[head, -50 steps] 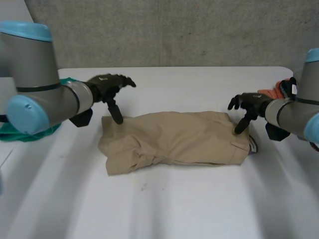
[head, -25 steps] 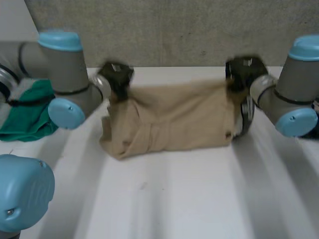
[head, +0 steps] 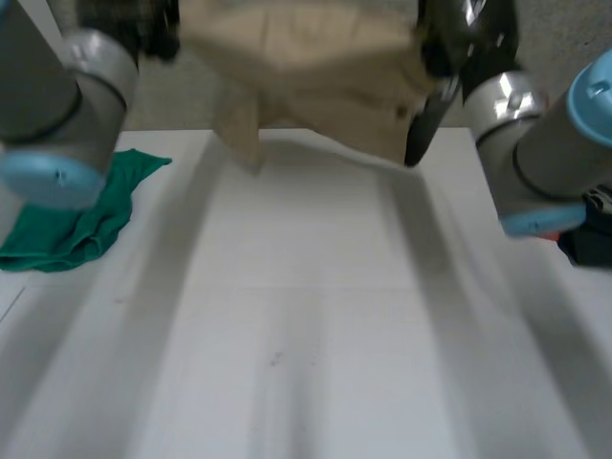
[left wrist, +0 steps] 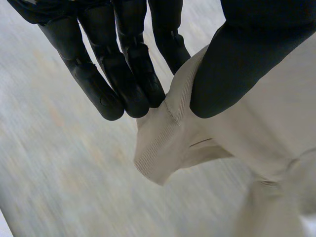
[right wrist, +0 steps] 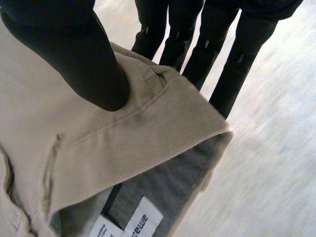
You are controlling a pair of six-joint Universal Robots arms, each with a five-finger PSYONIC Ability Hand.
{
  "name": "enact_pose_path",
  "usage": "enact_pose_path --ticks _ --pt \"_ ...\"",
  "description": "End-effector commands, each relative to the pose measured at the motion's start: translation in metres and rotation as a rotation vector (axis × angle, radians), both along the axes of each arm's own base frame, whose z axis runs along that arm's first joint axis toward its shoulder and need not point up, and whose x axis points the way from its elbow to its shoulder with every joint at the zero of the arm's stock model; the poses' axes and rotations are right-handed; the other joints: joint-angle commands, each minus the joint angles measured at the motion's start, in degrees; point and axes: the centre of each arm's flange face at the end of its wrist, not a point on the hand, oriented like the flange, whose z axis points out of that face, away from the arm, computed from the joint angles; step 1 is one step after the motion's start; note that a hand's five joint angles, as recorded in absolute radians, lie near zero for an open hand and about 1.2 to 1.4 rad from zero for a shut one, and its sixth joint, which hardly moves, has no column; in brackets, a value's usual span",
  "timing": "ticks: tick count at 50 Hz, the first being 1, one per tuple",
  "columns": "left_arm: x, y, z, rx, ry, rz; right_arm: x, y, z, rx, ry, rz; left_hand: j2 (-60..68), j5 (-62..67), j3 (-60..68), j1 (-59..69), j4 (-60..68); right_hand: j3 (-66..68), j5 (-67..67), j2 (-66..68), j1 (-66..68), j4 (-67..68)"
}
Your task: Fold the laundry.
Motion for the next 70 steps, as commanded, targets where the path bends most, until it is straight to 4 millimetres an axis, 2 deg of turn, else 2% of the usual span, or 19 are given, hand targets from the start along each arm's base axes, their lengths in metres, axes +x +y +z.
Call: enact_pose_path --ticks 1,4,8,10,11,12,16,22,25,29,31,42,43,46,48,53,57,61,70 --pt "0.007 0.038 -0.104 0.324 -0.156 -0.055 -0.016 0.032 -0.108 0.437 0.261 0.040 11.3 14.0 11.9 12.4 11.3 11.9 13.4 12.7 16.4 11.3" --pt "0.015 0.060 -0.146 0.455 -0.253 -0.078 -0.028 0.050 -0.147 0.569 0.389 0.039 11.3 14.0 11.9 12.4 11.3 11.9 13.4 12.7 16.4 11.3" --pt "0.020 0.079 -0.163 0.540 -0.334 -0.106 -0.034 0.062 -0.163 0.610 0.478 0.048 7.9 10.5 8.4 8.9 7.9 11.9 13.4 12.7 16.4 11.3" --pt "0.021 0.084 -0.163 0.559 -0.347 -0.120 -0.035 0.065 -0.167 0.614 0.493 0.055 -11.6 -8.9 -11.1 -10.6 -11.6 11.9 13.4 12.7 16.4 11.3" --pt "0.020 0.090 -0.160 0.573 -0.353 -0.144 -0.034 0.067 -0.166 0.608 0.493 0.062 -35.5 -32.8 -35.0 -34.5 -35.5 11.9 13.4 12.7 16.4 11.3" --pt "0.019 0.094 -0.157 0.579 -0.355 -0.158 -0.034 0.068 -0.165 0.601 0.495 0.066 -44.6 -41.9 -44.1 -43.5 -44.6 11.9 13.4 12.7 16.4 11.3" --pt "0.021 0.099 -0.134 0.563 -0.349 -0.184 -0.033 0.073 -0.152 0.559 0.487 0.071 -58.7 -56.0 -58.1 -57.6 -58.7 11.9 13.4 12.7 16.4 11.3" --pt "0.024 0.065 -0.093 0.426 -0.292 -0.157 -0.021 0.089 -0.113 0.391 0.467 0.107 -58.7 -56.0 -58.1 -57.6 -58.7 11.9 13.4 12.7 16.4 11.3" --pt "0.022 0.048 -0.095 0.421 -0.290 -0.162 -0.017 0.096 -0.095 0.302 0.458 0.116 -58.7 -56.0 -58.1 -57.6 -58.7 11.9 13.4 12.7 16.4 11.3" --pt "0.012 0.029 -0.112 0.454 -0.305 -0.210 -0.015 0.103 -0.073 0.182 0.437 0.125 -58.6 -56.0 -58.1 -57.6 -58.6 11.9 13.4 12.7 16.4 11.3" --pt "0.004 0.023 -0.133 0.526 -0.334 -0.263 -0.012 0.107 -0.060 0.113 0.420 0.142 -58.3 -55.6 -57.8 -57.3 -58.3 11.9 13.4 12.7 16.4 11.3" --pt "-0.027 0.027 -0.182 0.668 -0.332 -0.423 -0.005 0.114 -0.040 0.033 0.387 0.206 -55.8 -53.1 -55.3 -54.7 -55.8 11.9 13.4 12.7 16.4 11.3" --pt "-0.029 0.029 -0.183 0.671 -0.333 -0.432 -0.005 0.114 -0.038 0.031 0.383 0.206 -53.1 -50.4 -52.6 -52.1 -53.1 11.9 13.4 12.7 16.4 11.3" --pt "-0.032 0.030 -0.183 0.675 -0.323 -0.423 -0.005 0.110 -0.035 0.028 0.374 0.196 -18.9 -16.2 -18.4 -17.8 -18.9 11.9 13.4 12.7 16.4 11.3" --pt "-0.026 0.023 -0.175 0.664 -0.306 -0.359 -0.007 0.105 -0.034 0.028 0.374 0.170 11.1 13.8 11.7 12.2 11.1 11.9 13.4 12.7 16.4 11.3" --pt "-0.010 0.021 -0.128 0.581 -0.265 -0.238 -0.017 0.089 -0.041 0.072 0.392 0.080 11.3 14.0 11.9 12.4 11.3 11.9 13.4 12.7 16.4 11.3" --pt "0.001 0.045 -0.078 0.505 -0.255 -0.247 -0.028 0.084 -0.046 0.137 0.431 0.033 11.3 14.0 11.9 12.4 11.3 11.9 13.4 12.7 16.4 11.3" --pt "0.007 0.072 -0.057 0.491 -0.305 -0.302 -0.034 0.090 -0.053 0.227 0.476 0.042 11.3 14.0 11.9 12.4 11.3 11.9 13.4 12.7 16.4 11.3" --pt "0.019 0.095 -0.067 0.595 -0.477 -0.344 -0.038 0.108 -0.062 0.376 0.562 0.086 11.3 14.0 11.9 12.4 11.3 11.9 13.4 12.7 16.4 11.3"
